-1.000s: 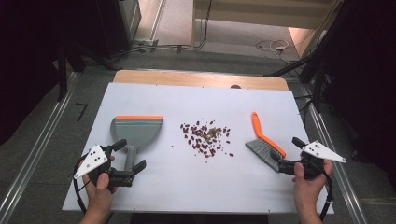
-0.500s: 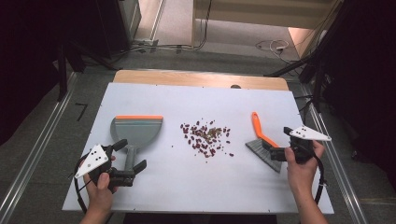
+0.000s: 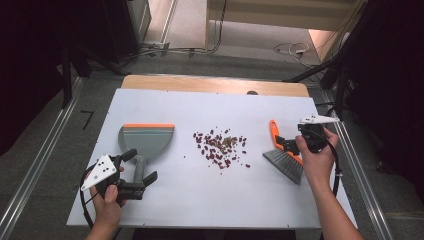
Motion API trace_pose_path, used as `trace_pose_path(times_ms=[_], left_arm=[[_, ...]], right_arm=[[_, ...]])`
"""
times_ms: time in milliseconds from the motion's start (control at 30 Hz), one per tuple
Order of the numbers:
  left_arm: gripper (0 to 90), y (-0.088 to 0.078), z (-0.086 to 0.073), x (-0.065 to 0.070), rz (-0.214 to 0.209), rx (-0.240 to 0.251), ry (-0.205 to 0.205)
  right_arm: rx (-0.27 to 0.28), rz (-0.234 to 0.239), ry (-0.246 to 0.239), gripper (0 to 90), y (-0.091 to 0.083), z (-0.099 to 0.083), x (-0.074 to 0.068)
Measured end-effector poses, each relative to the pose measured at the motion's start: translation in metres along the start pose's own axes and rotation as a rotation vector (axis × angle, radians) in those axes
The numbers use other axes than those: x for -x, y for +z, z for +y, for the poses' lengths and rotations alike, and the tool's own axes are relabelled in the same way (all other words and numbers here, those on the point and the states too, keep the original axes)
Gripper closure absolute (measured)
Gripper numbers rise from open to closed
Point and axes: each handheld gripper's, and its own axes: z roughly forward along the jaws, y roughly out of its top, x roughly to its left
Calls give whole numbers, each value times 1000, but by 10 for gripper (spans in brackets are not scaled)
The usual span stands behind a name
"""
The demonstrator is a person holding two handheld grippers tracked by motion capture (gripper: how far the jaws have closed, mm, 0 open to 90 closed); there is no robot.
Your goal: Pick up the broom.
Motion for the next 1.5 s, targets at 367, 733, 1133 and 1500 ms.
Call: trace_pose_path(times_ms=[367, 733, 1133, 1500], left_arm=[[3, 0, 0, -1, -1, 1, -1], [3, 0, 0, -2, -1, 1, -5], [3, -1, 0, -2, 1, 6, -1], [3, 4, 0, 5, -16, -9, 21]], right_arm=[[-203, -44, 34, 70, 35, 13, 7], [-333, -116, 60, 442, 56, 13, 5], [-449, -170, 121, 564, 73, 7, -4], [-470, -183, 179, 690, 75, 9, -8]])
